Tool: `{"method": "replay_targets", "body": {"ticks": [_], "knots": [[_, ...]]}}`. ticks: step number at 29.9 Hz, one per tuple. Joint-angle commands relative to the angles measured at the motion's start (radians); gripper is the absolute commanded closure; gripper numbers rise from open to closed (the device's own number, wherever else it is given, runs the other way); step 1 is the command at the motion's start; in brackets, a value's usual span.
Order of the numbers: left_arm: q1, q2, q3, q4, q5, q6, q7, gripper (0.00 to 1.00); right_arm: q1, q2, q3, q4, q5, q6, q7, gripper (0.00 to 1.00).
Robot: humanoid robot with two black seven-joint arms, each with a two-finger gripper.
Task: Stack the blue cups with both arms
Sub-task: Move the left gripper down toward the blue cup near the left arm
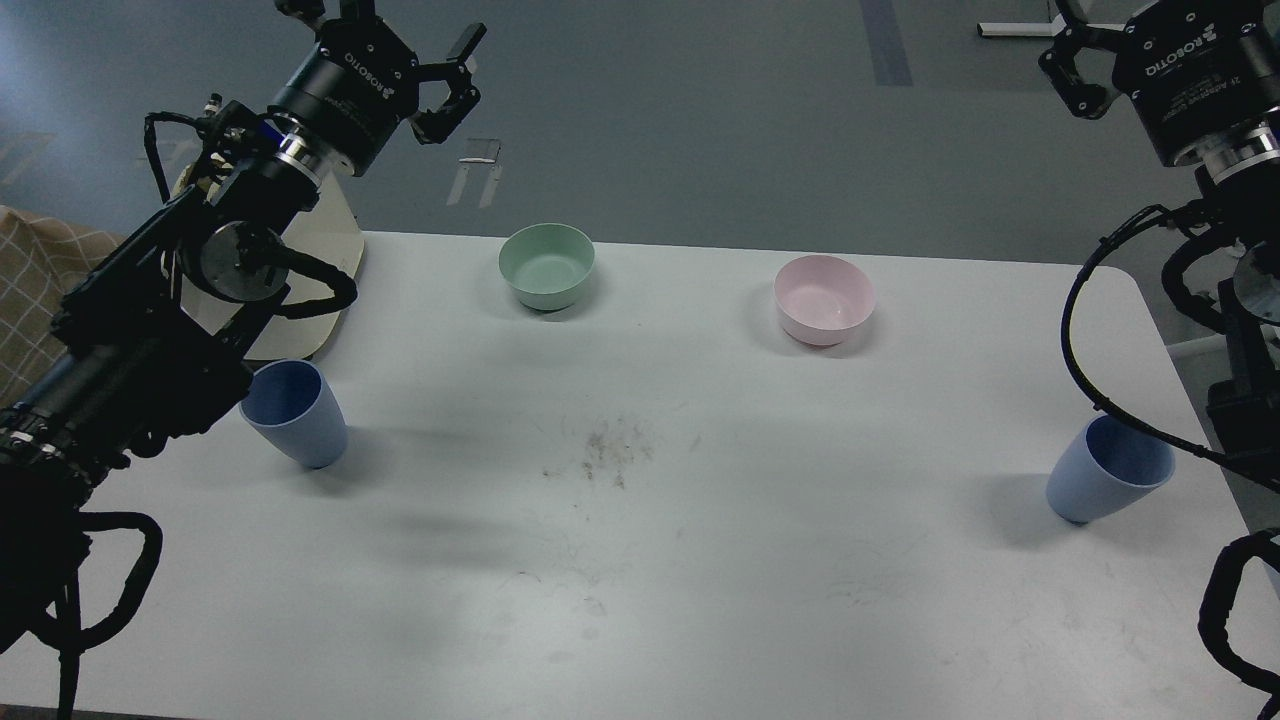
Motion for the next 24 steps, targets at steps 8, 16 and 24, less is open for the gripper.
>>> {"method": "replay_targets", "body": {"ticks": [8,16,24], "knots": [[0.004,0.009,-0.017,-0.003,-0.003,0.0,-0.001,0.02,-0.008,0.007,-0.004,0.004,0.0,0.0,0.001,0.0],[0.006,0.027,-0.016,-0.006,-0.003,0.0,-0.012,0.02,-0.008,0.001,-0.011,0.007,0.0,0.0,0.0,0.0],[0.002,0.089,-0.008,-0.018,-0.001,0.0,0.002,0.02,-0.011,0.002,-0.004,0.005,0.002,0.0,0.0,0.0]]}}
